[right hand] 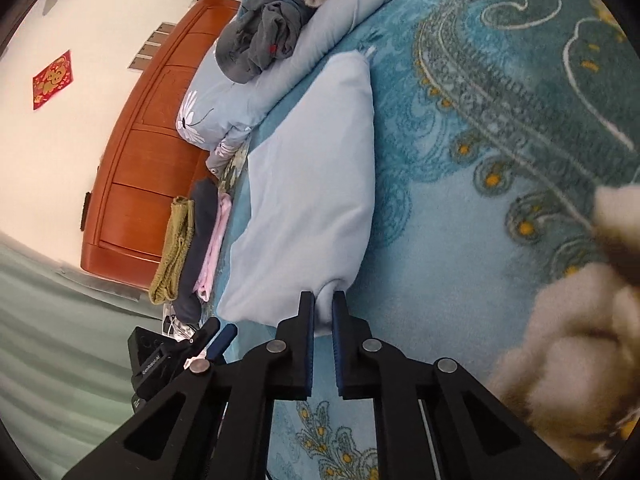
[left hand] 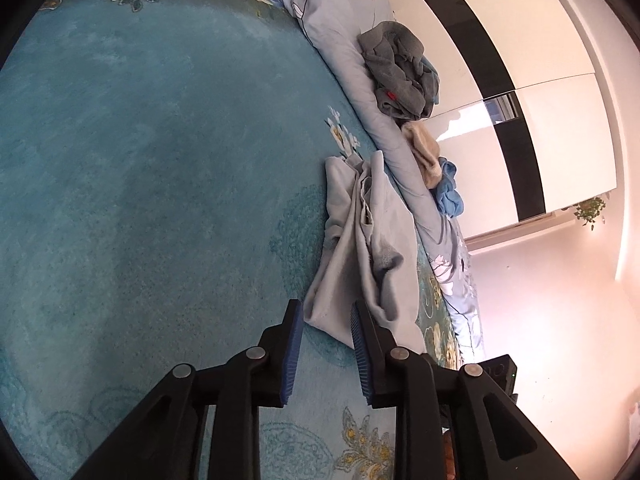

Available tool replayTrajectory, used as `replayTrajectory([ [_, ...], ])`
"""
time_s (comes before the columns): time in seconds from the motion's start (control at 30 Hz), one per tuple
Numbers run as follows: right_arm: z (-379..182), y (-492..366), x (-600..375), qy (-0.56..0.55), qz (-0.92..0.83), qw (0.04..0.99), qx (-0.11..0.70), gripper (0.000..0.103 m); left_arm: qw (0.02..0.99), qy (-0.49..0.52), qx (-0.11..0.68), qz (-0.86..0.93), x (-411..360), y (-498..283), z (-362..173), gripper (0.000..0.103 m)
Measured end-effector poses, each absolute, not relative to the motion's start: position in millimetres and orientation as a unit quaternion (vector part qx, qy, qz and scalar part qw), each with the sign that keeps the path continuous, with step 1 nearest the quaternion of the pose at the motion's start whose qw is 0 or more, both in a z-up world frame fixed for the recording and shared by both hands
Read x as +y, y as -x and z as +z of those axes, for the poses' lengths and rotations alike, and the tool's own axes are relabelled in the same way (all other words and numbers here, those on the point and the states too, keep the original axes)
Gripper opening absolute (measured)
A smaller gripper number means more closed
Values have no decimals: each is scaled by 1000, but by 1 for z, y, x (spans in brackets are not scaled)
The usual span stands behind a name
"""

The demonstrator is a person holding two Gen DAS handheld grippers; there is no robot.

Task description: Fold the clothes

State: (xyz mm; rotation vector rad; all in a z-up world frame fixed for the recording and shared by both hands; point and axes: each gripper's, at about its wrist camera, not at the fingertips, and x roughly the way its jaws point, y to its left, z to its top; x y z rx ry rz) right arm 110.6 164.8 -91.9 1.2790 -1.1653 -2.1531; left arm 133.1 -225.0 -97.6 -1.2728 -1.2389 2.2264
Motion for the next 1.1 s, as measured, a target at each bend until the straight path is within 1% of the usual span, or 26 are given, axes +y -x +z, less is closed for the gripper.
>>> replayTrajectory([
  [0.07,-80,-111,187,-451,-781,173,-395,7,150,443,-423,776,-223,-133,-95,30],
  [0.13,-71,-111,211,-453,-792,160,-376,7,155,445,-416,778,-220,-131,-93,35],
  [0.2,-65,-107,233,-459,-799,148,-359,7,160,447,-408,780,-215,-126,-90,38],
  [0.3,-67,-98,257,-466,-796,139,-360,7,174,455,-390,782,-200,-106,-85,40],
  [0.37,-73,-94,266,-470,-791,141,-365,7,189,460,-375,782,-186,-85,-80,44],
  [0.43,-80,-92,267,-474,-787,146,-367,7,204,462,-367,781,-173,-61,-77,55],
  [0.47,-83,-92,268,-475,-786,148,-368,8,208,462,-364,782,-167,-49,-76,57],
  [0.5,-85,-94,269,-475,-784,149,-370,11,210,462,-361,782,-162,-37,-75,61],
  [0.53,-87,-96,269,-473,-784,149,-374,11,208,464,-357,784,-157,-27,-76,64],
  [0.63,-89,-105,276,-462,-785,135,-390,13,190,477,-333,791,-144,3,-79,67],
  [0.67,-90,-108,278,-458,-786,130,-395,18,184,483,-319,795,-140,11,-81,67],
  [0.7,-91,-111,280,-452,-786,128,-402,26,179,488,-307,797,-136,19,-83,68],
  [0.77,-94,-117,283,-440,-785,126,-418,36,174,499,-289,798,-129,32,-89,68],
  [0.87,-103,-122,280,-439,-776,114,-439,37,168,518,-266,796,-120,46,-98,69],
  [0.97,-105,-124,269,-436,-784,88,-434,37,170,525,-255,794,-113,55,-103,71],
  [1.03,-105,-123,260,-433,-781,86,-442,37,185,524,-270,786,-110,57,-106,79],
  [1.1,-108,-121,248,-429,-778,79,-452,40,203,527,-286,774,-106,58,-108,79],
])
